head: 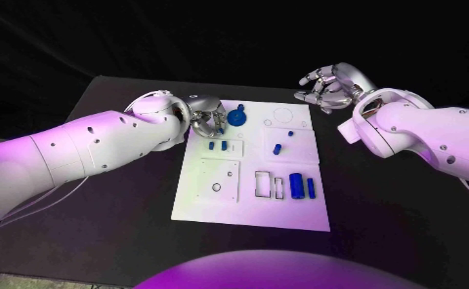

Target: Assemble the parts on the task board

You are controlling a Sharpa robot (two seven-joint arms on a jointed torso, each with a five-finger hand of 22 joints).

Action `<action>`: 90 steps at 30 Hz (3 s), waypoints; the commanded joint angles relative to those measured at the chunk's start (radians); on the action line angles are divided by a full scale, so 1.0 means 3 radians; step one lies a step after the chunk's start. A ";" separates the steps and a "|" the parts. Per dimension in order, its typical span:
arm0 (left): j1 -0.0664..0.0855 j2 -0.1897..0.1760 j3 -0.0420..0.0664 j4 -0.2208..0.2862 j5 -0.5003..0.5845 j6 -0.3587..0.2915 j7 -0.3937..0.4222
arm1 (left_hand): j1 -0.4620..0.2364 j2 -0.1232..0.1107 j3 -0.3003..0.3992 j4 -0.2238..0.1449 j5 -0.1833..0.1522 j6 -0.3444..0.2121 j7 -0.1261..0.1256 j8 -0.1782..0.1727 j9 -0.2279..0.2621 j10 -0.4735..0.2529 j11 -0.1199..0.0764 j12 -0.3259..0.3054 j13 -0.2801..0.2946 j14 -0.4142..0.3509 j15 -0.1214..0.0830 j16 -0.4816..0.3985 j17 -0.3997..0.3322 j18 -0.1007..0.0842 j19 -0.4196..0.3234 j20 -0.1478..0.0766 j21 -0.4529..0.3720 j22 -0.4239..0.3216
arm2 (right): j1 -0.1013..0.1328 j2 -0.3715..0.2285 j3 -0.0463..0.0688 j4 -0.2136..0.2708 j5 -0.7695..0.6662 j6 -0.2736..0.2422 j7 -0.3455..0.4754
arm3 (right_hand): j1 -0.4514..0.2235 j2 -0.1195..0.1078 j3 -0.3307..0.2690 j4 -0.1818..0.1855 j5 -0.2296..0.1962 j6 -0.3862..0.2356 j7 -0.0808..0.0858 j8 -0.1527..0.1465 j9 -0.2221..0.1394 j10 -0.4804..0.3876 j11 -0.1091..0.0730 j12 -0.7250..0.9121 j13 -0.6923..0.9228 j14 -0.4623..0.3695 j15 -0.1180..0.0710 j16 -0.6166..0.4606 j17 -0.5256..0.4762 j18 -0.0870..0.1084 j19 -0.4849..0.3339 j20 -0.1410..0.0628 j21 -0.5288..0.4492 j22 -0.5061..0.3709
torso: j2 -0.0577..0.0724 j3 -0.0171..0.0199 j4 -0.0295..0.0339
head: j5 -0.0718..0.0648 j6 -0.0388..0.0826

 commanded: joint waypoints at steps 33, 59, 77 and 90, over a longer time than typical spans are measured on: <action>-0.0003 0.0016 -0.0008 -0.0012 0.0017 0.0066 -0.0038 | -0.0186 -0.0079 -0.0023 -0.0046 0.0051 -0.0296 0.0025 -0.0231 -0.0083 -0.0053 0.0080 -0.0249 -0.0001 -0.0185 0.0069 -0.0143 -0.0380 -0.0023 -0.0124 0.0057 -0.0166 0.0494 | -0.0002 0.0000 0.0000 -0.0005 -0.0017 0.0018 0.0028 | -0.0016 0.0008 0.0019 -0.0004 0.0021 -0.0001 -0.0011 0.0023 -0.0001 0.0008 -0.0009 0.0008 0.0000 -0.0009 -0.0020 -0.0006 0.0006 0.0021 -0.0017 0.0005 -0.0012 0.0000 | 0.0000 -0.0002 0.0001 | -0.0008 -0.0009; -0.0003 -0.0049 -0.0006 -0.0013 0.0015 0.0052 -0.0152 | -0.0265 -0.0107 -0.0173 -0.0051 0.0097 -0.0675 -0.0059 -0.0391 -0.0203 -0.0309 0.0172 -0.0342 0.0024 -0.0303 0.0148 -0.0185 -0.0571 -0.0011 -0.0185 0.0129 -0.0236 0.0475 | -0.0003 -0.0001 0.0000 -0.0040 -0.0226 0.0213 -0.0156 | 0.0008 -0.0018 -0.0035 -0.0004 -0.0096 -0.0078 0.0021 0.0126 -0.0042 -0.0351 0.0032 -0.0592 -0.0556 -0.0055 0.0012 -0.0099 -0.0094 0.0021 -0.0017 0.0031 -0.0061 0.0022 | -0.0001 -0.0002 -0.0001 | -0.0005 -0.0013; -0.0001 -0.0470 0.0085 0.0372 0.2744 -0.0682 0.0757 | -0.0301 -0.0009 -0.0302 0.0137 0.0178 -0.0427 0.0151 -0.0114 -0.0202 -0.0454 0.0189 -0.0122 0.0094 -0.1230 0.0172 -0.1192 -0.2128 0.0296 -0.1283 0.0165 -0.2061 -0.0134 | -0.0024 0.0058 0.0000 -0.0096 -0.1868 0.1048 -0.0378 | 0.0135 -0.0248 0.1006 -0.0461 -0.0328 0.0601 0.0011 -0.0042 -0.0196 -0.0185 0.0091 -0.2265 -0.1799 0.0120 0.0057 0.0206 0.0169 -0.0109 0.0329 0.0055 0.0759 0.0532 | -0.0005 -0.0001 -0.0006 | -0.0103 0.0043; -0.0003 -0.0808 0.0093 0.0701 0.4057 -0.0417 0.1137 | -0.0190 0.0076 -0.0336 0.0056 0.0386 -0.0361 0.0136 0.0028 -0.0151 -0.0373 0.0158 0.0022 0.0125 -0.1297 0.0146 -0.1365 -0.2232 0.0297 -0.1262 0.0142 -0.2281 -0.0250 | -0.0179 0.0149 -0.0004 -0.0066 -0.2740 0.1161 -0.0528 | 0.0043 -0.0249 0.0955 -0.0612 -0.0370 0.0635 0.0028 -0.0117 -0.0228 -0.0175 0.0116 -0.2466 -0.1950 0.0162 0.0076 0.0307 0.0287 -0.0149 0.0420 0.0067 0.0980 0.0638 | -0.0002 -0.0005 0.0005 | -0.0249 0.0094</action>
